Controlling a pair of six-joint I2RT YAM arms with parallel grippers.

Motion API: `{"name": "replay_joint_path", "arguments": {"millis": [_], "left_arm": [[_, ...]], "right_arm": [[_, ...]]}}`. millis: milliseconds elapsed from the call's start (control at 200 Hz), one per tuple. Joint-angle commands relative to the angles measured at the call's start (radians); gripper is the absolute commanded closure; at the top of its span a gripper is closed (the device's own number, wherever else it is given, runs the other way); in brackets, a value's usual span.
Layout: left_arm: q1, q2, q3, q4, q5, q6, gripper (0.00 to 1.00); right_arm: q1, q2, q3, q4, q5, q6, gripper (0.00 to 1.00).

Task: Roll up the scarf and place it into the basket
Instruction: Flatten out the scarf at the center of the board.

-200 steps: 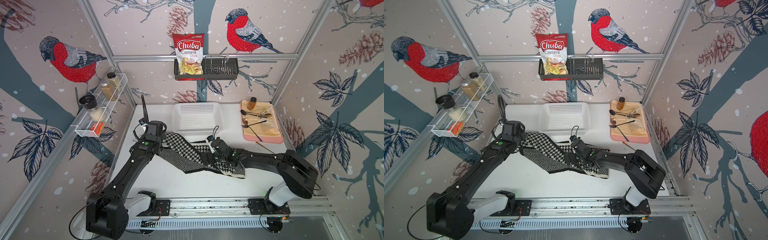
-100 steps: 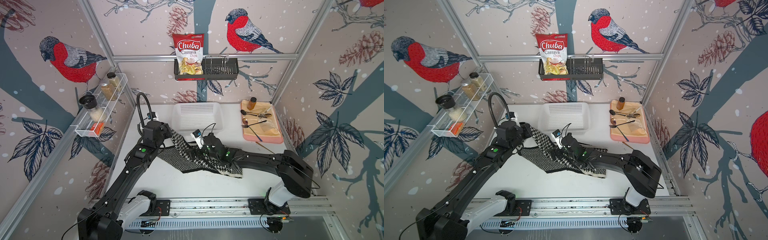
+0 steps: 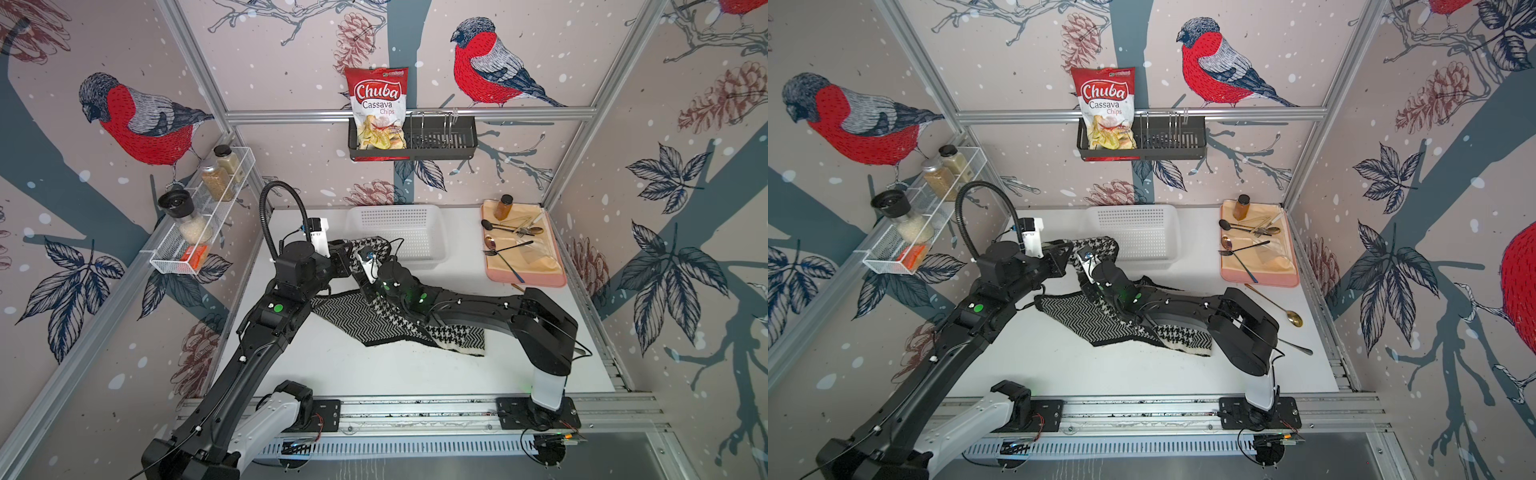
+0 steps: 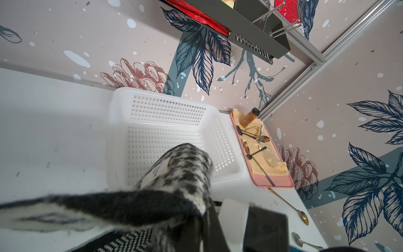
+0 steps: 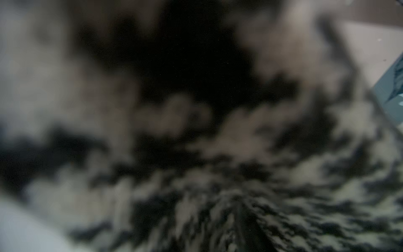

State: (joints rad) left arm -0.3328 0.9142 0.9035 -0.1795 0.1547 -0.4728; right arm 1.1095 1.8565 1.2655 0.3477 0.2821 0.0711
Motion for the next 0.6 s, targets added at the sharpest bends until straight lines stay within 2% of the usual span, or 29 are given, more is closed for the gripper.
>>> {"name": "replay_joint_path", "arguments": {"millis": [0, 35, 50, 160, 180, 350, 415, 480, 590], "left_arm": [[-0.001, -0.029, -0.023, -0.001, -0.041, 0.015, 1.0], [-0.002, -0.033, -0.034, -0.003, -0.051, 0.012, 1.0], [-0.002, -0.034, -0.038, -0.005, -0.055, 0.009, 0.95], [-0.002, -0.044, -0.075, -0.02, -0.115, -0.015, 0.13], [-0.002, -0.047, -0.083, -0.025, -0.132, -0.021, 0.03], [0.003, -0.044, -0.127, -0.18, -0.348, -0.159, 0.02], [0.002, -0.016, -0.134, -0.275, -0.388, -0.222, 0.02], [0.001, 0.017, -0.148, -0.349, -0.388, -0.281, 0.02], [0.001, 0.061, -0.216, -0.389, -0.316, -0.363, 0.02]], "right_arm": [[0.004, -0.07, -0.012, -0.082, 0.152, 0.003, 1.0], [0.007, -0.1, -0.009, -0.131, 0.169, -0.001, 1.0], [0.007, -0.113, -0.006, -0.155, 0.172, -0.003, 1.0], [0.005, -0.199, 0.008, -0.318, 0.195, -0.002, 1.0], [0.005, -0.216, 0.008, -0.344, 0.2, 0.0, 1.0], [-0.017, -0.355, -0.013, -0.504, 0.233, 0.028, 1.0], [-0.015, -0.415, -0.039, -0.546, 0.232, 0.029, 1.0], [-0.015, -0.462, -0.066, -0.58, 0.209, 0.031, 1.0], [-0.018, -0.5, -0.09, -0.708, 0.178, 0.062, 1.0]]}}
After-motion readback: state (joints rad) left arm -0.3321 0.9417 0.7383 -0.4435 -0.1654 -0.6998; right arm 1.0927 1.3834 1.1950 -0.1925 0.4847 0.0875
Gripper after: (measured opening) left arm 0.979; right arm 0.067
